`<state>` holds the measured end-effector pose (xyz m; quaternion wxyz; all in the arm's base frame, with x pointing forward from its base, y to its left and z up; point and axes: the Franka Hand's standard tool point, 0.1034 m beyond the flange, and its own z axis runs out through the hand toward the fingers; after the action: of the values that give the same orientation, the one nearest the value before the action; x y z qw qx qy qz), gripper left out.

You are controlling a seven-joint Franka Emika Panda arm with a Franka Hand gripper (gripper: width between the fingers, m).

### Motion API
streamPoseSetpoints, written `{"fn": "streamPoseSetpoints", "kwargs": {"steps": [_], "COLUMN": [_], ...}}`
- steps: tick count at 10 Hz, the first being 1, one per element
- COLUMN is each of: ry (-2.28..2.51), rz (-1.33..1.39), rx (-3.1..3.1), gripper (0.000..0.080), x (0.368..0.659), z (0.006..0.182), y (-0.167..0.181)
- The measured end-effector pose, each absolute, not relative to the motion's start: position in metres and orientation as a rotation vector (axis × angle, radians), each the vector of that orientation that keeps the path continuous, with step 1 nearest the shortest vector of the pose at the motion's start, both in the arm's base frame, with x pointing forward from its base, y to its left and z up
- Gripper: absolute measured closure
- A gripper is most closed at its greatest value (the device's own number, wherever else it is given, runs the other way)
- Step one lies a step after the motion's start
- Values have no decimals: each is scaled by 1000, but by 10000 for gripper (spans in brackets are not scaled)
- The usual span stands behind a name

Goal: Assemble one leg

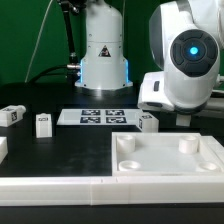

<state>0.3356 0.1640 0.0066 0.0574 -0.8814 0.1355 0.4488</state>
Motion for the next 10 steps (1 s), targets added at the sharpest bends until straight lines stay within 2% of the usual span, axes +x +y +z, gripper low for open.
{"fn": "streamPoseSetpoints", "kwargs": {"steps": [1,2,9,10], "ry": [411,411,410,411], "rz": [1361,1361,1360,1357], "rx": [-2672,-2672,-2672,-2669], "gripper": [407,509,509,509], "x": [336,336,336,340], "z": [7,7,7,18], "y": [164,164,163,159]}}
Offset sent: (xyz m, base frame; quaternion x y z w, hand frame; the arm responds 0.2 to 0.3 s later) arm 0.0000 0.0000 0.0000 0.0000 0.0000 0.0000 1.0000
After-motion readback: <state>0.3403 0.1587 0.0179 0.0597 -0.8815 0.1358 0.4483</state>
